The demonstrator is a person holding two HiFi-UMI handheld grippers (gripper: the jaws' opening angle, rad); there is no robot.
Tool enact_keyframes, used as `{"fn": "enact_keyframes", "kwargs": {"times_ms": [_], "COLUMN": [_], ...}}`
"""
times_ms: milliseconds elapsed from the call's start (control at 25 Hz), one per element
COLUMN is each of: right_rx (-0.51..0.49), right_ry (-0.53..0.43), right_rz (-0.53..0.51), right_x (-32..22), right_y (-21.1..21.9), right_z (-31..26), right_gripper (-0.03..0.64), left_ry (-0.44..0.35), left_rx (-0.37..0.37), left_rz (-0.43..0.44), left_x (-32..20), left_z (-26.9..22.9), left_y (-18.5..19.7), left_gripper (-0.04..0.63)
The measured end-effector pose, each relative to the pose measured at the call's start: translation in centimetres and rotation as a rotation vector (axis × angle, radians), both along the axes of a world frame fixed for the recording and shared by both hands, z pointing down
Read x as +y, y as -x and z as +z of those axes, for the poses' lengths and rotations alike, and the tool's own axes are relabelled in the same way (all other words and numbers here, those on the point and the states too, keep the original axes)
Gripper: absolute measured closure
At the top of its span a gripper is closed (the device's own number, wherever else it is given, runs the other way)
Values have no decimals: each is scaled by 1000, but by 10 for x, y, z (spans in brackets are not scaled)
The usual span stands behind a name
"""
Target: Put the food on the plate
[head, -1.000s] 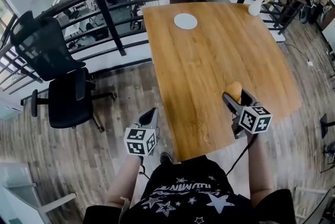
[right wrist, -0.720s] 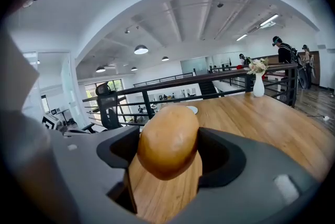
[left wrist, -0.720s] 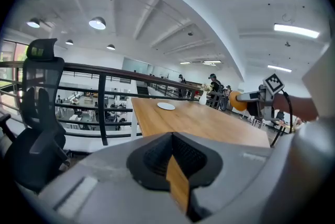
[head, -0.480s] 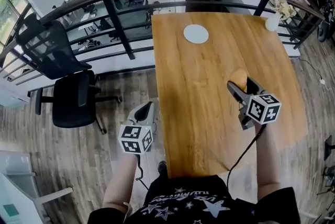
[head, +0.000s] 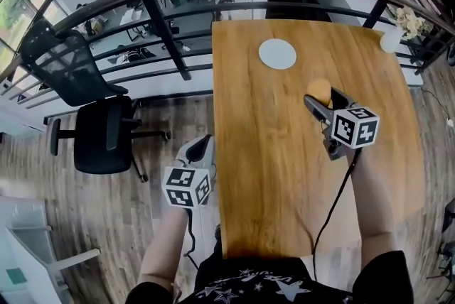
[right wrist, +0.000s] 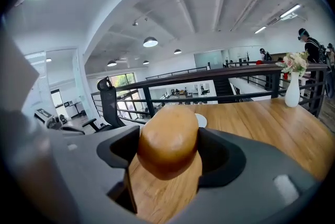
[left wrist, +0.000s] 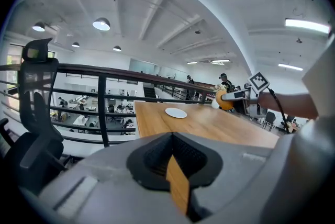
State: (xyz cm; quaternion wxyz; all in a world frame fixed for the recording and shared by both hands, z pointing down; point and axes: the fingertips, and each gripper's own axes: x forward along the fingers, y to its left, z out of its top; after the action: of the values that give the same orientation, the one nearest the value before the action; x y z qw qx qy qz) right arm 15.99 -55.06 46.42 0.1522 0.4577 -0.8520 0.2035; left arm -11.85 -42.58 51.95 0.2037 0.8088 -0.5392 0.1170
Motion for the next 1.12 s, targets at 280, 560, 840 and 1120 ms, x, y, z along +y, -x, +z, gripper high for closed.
{"fn": "enact_keyframes", "kwargs": {"times_ms": [280, 560, 840, 1120], "right_rx": [35, 142, 180, 266], "right_ry": [63, 40, 49, 78], "right_rz": [-24, -9, -20, -56], "right_x": [-60, -128, -184, -223], "right_y": [19, 27, 36, 54], "right_z": [49, 84, 108, 131], "right_gripper": [264, 264, 264, 264], "left_ry": [-8, -5, -20, -30], "left_rx": [-39, -40, -28, -38], "left_rz": [16, 35, 8, 26], "left_x": [-40, -81, -127, -155], "left_z": [7, 16, 25, 37], "left_y": [-11, -19, -17, -22], "left_gripper": [594, 594, 594, 594]}}
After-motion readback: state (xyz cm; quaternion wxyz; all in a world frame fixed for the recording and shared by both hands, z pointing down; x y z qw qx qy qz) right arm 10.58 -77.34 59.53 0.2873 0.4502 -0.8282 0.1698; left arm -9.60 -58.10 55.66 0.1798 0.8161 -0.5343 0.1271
